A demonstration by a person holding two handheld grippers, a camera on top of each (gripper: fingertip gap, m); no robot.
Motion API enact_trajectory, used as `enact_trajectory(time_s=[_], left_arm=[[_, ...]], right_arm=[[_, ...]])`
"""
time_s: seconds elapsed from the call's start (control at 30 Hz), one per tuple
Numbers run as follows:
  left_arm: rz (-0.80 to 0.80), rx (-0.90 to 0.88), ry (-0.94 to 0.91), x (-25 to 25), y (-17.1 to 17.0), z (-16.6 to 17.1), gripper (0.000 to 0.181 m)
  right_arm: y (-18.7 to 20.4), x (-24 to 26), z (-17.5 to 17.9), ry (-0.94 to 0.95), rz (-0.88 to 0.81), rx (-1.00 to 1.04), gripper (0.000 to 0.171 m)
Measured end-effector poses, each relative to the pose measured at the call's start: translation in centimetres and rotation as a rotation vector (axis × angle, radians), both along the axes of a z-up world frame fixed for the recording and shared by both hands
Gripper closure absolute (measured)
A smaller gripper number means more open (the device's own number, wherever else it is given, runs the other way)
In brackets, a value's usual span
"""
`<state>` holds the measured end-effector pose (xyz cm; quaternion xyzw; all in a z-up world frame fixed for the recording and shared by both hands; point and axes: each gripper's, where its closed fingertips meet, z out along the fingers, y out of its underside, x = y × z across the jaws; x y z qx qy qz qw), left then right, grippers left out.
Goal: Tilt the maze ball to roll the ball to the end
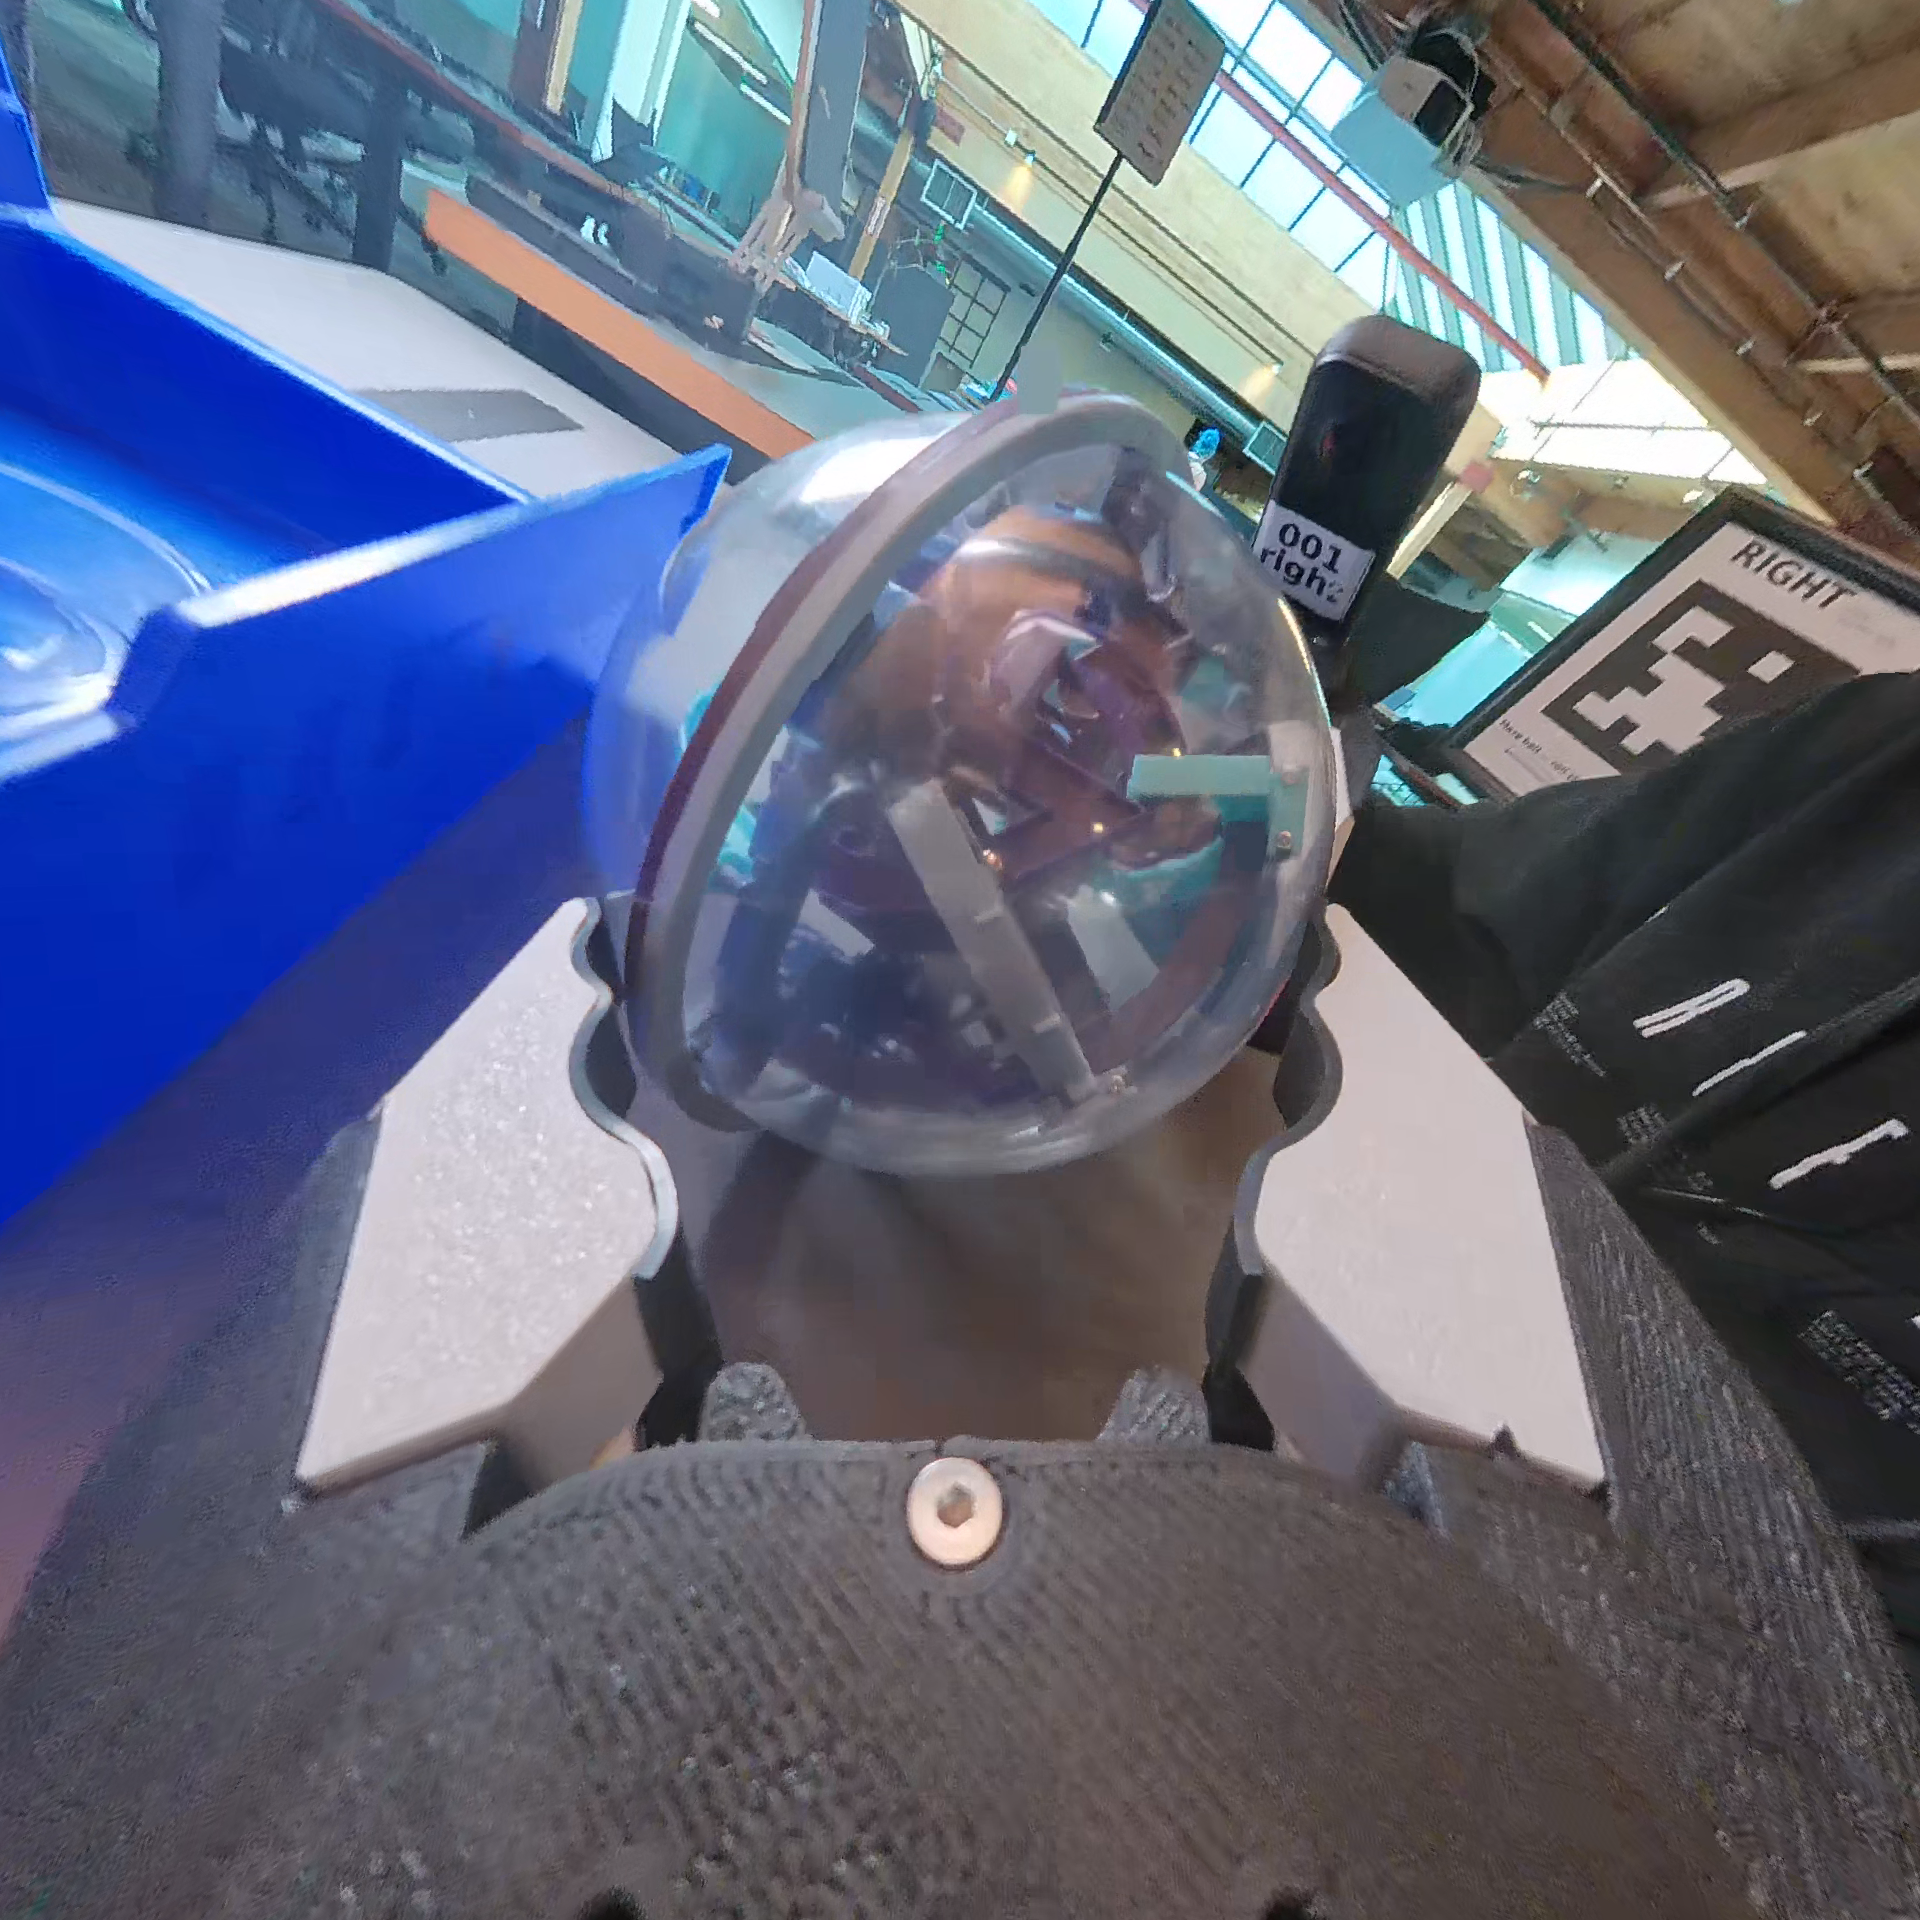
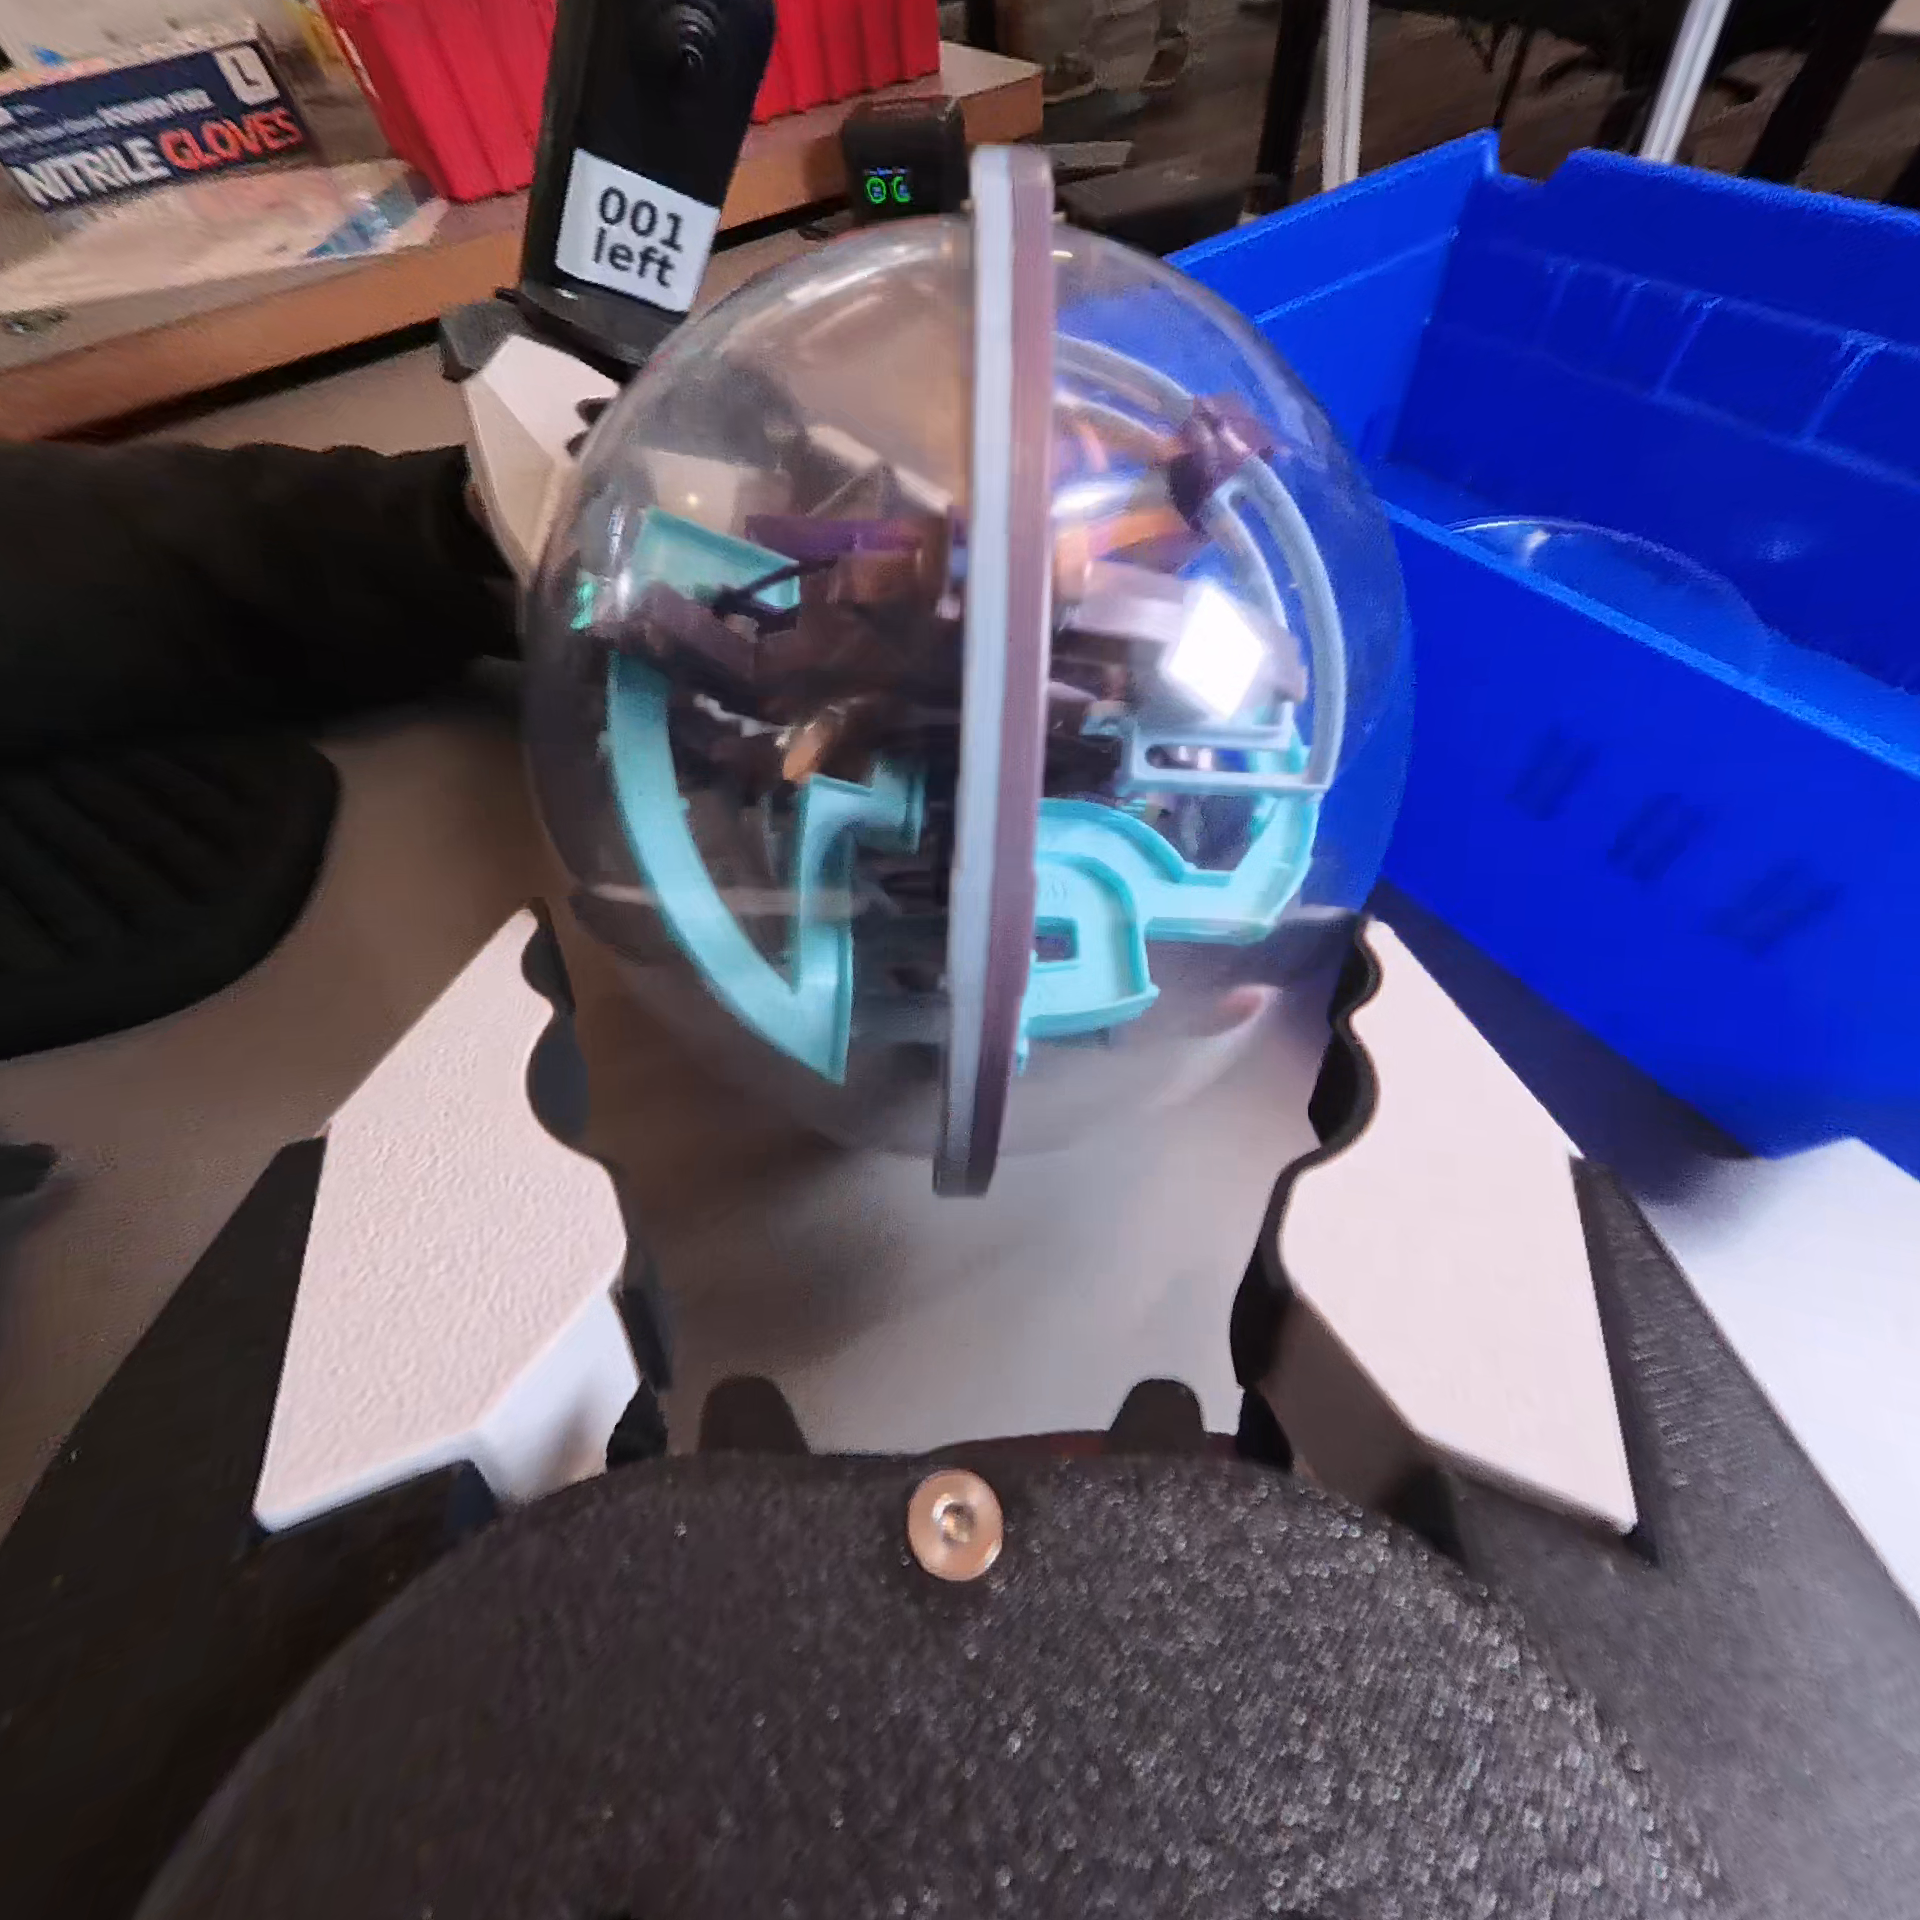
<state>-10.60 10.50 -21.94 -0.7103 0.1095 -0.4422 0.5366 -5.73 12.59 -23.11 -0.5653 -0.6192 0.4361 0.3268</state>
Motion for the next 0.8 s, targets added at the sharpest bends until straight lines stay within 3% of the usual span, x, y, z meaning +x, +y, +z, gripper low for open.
enact_trajectory(time_s=[0.13,0.27,0.5,0.67,0.8], left_arm=[[-0.007,-0.049,0.01,0.1,-0.3,-0.8,0.057],[-0.105,-0.044,0.21,-0.1,-1.9,-2.4,0.06],[0.038,0.225,0.424,-2.7,-1.0,0.3,0.048],[0.077,0.221,0.414,-2.7,-0.2,-0.3,0.047],[0.125,0.202,0.4,-2.8,-0.2,-0.4,0.048]], right_arm=[[0.4,-0.7,0.1,0.017,0.025,0.009,0.029],[0.4,-0.8,0.2,-0.022,0.112,-0.109,0.032],[1.2,-2.1,1.2,-0.023,0.169,-0.195,0.045],[0.9,-3.2,1.4,0.005,0.147,-0.191,0.04],[1.7,-2.5,1.6,0.02,0.035,-0.084,0.039]])
